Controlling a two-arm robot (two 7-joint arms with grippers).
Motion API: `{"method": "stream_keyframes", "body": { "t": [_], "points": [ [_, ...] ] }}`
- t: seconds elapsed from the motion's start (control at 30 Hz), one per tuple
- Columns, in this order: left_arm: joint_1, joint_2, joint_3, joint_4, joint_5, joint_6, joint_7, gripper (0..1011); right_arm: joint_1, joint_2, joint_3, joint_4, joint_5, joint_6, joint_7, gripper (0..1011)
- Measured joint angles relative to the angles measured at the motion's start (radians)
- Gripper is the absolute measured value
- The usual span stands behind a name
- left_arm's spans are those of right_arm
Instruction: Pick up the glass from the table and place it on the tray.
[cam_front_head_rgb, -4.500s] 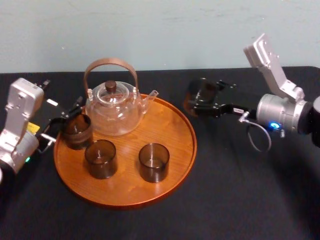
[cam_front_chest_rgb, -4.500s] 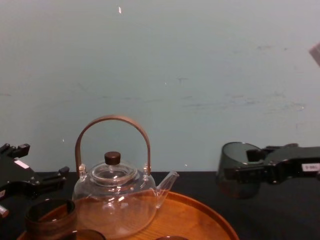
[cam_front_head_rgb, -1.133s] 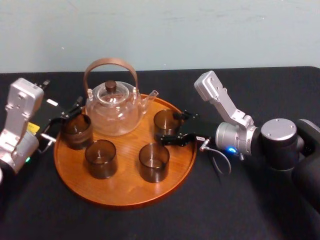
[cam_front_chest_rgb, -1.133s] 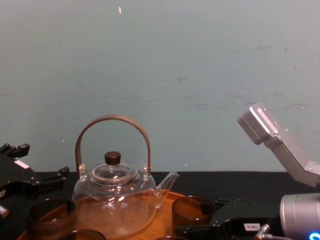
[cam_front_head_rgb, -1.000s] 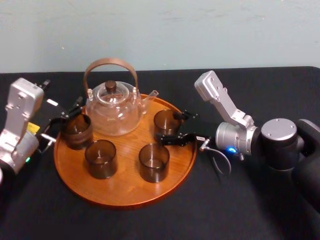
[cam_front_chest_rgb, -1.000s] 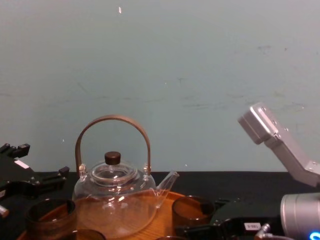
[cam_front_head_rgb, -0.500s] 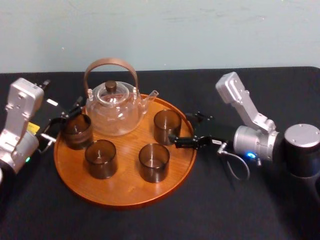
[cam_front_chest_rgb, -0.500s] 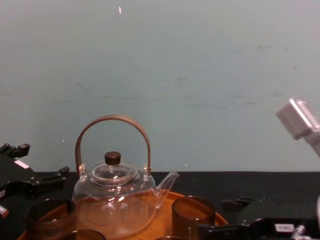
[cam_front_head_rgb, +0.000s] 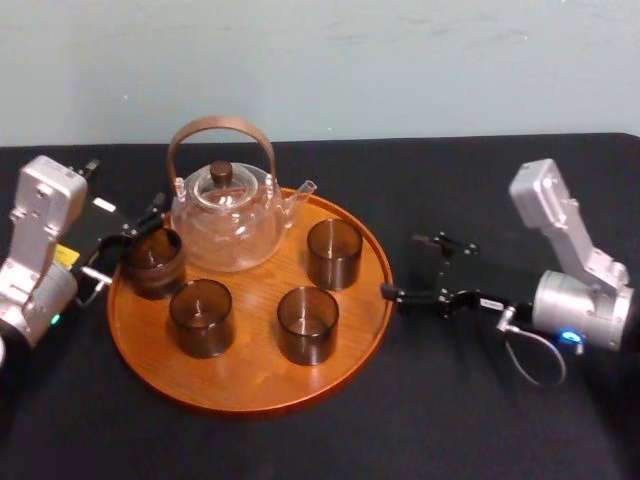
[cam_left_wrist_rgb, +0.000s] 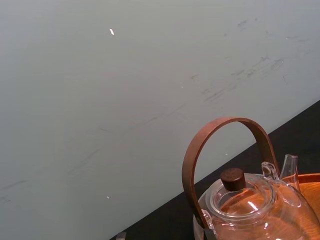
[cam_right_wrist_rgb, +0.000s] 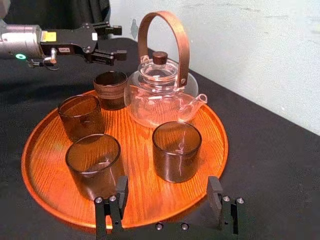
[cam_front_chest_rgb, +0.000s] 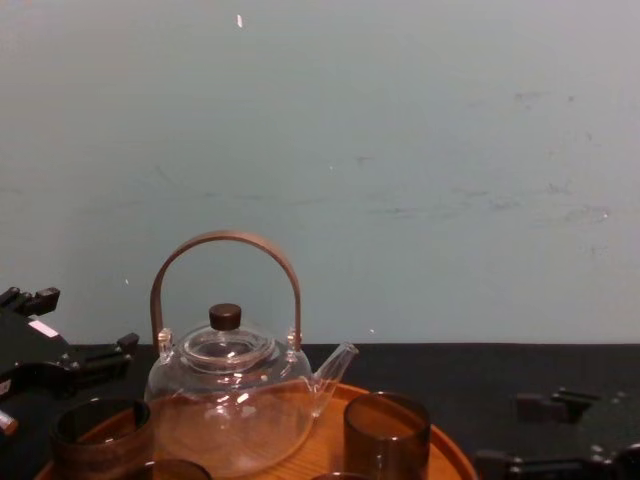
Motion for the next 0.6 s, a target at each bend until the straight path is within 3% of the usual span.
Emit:
{"method": "stream_keyframes", "body": {
  "t": [0.33,0.6],
  "points": [
    [0.0,0.0,0.0,0.0,0.0,0.0,0.0,1001,-0.083,0.066,0.062,-0.069,0.048,-0.056,-0.032,1003],
    [0.0,0.0,0.0,0.0,0.0,0.0,0.0,1001,-0.141,0.041,0.132,-0.107,0.025,-0.086,-0.186,1002]
  ]
}}
